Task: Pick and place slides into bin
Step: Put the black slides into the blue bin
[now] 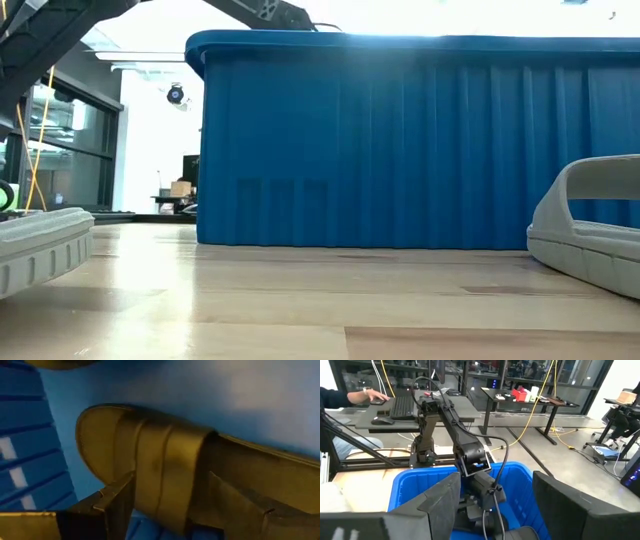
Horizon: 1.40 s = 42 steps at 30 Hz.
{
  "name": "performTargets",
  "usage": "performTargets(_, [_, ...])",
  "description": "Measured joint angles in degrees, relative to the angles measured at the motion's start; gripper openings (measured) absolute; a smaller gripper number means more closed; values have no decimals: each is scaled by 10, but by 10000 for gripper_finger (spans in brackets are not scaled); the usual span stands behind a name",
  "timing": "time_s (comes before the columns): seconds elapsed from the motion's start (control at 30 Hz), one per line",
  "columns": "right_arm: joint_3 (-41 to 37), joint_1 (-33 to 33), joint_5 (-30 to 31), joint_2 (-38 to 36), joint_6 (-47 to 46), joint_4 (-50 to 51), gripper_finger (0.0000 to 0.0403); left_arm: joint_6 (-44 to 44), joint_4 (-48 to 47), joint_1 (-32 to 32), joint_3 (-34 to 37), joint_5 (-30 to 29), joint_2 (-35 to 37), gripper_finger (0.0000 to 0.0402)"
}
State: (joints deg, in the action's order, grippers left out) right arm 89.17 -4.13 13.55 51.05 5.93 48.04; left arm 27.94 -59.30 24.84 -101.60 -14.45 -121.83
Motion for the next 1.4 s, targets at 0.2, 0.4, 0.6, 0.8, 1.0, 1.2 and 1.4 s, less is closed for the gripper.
performTargets(0.2, [0, 0, 12, 0, 0, -8, 239, 2, 15, 3, 6, -1, -2, 236])
performTargets(0.4, [0, 0, 13, 0, 0, -20, 239, 3, 22, 3, 30, -2, -2, 236])
performTargets(0.6, [0, 0, 14, 1, 0, -24, 239, -11, 25, 3, 38, -40, -2, 224])
performTargets(0.8, [0, 0, 24, 7, 0, -25, 239, -12, 25, 7, 38, -37, -2, 158])
performTargets(1.0, [0, 0, 24, 8, 0, -24, 239, -14, 23, 6, 38, -54, -1, 68])
performTargets(1.2, [0, 0, 28, 8, 4, -24, 239, -58, 17, -2, 37, -111, -1, 12])
performTargets(1.4, [0, 0, 28, 8, 6, -24, 239, -90, -4, -10, 37, -150, -2, 17])
